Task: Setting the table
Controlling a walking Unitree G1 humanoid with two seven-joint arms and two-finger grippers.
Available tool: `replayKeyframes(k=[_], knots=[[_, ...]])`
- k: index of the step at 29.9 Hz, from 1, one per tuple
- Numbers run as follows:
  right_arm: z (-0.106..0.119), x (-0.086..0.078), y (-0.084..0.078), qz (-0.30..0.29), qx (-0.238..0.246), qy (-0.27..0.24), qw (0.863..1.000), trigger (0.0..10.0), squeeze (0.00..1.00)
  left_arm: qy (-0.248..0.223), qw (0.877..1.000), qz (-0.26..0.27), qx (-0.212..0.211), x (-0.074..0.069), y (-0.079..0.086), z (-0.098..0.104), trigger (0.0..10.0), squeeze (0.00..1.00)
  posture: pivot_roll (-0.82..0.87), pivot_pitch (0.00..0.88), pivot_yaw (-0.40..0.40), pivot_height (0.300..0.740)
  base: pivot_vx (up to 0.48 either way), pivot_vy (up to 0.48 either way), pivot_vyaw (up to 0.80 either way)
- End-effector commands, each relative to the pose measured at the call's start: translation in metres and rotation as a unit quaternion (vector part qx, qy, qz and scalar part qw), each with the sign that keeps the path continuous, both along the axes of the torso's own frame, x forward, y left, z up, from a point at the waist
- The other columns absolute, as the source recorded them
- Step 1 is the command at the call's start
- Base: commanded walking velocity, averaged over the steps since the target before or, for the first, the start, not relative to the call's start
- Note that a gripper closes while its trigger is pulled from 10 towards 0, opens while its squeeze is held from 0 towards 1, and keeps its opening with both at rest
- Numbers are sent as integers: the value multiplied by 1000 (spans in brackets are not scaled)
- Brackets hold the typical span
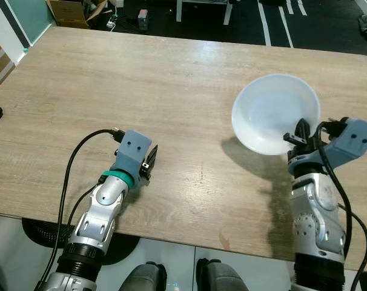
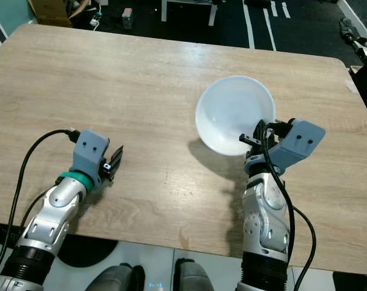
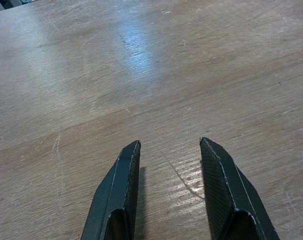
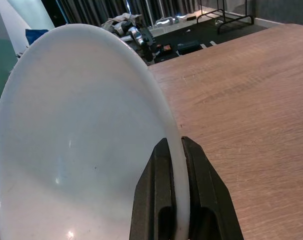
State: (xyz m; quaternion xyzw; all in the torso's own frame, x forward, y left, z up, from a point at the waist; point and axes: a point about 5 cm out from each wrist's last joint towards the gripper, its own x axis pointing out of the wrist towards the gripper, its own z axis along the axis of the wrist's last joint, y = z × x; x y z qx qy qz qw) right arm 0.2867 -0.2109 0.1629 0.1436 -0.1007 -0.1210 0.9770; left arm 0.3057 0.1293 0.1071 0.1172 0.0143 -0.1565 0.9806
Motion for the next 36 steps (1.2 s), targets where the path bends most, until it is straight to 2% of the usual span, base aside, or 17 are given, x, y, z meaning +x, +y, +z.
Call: replayKeyframes(k=[1, 7, 15, 36], knots=[[0, -1, 0, -2, 1, -2, 1000, 10000, 0, 18, 1000, 7, -7, -2, 1, -7, 10000, 0, -21, 56, 59, 740, 0, 0, 0], [-1, 2, 2, -1, -1, -1, 1000, 10000, 0, 14, 1000, -3, -5, -4, -2, -7, 10000, 0, -17, 43, 63, 740, -82, 0, 0], [-2, 2, 3, -4, 0, 0, 1000, 10000, 0, 11, 1000, -7, -2, 1, -3, -4, 10000, 0, -27, 37, 71, 740, -329, 0, 0], [-6, -1, 0, -14, -5, 8, 1000, 10000, 0, 11, 1000, -18, -5, 2, -8, -3, 10000, 0, -44, 43, 83, 740, -338, 0, 0]])
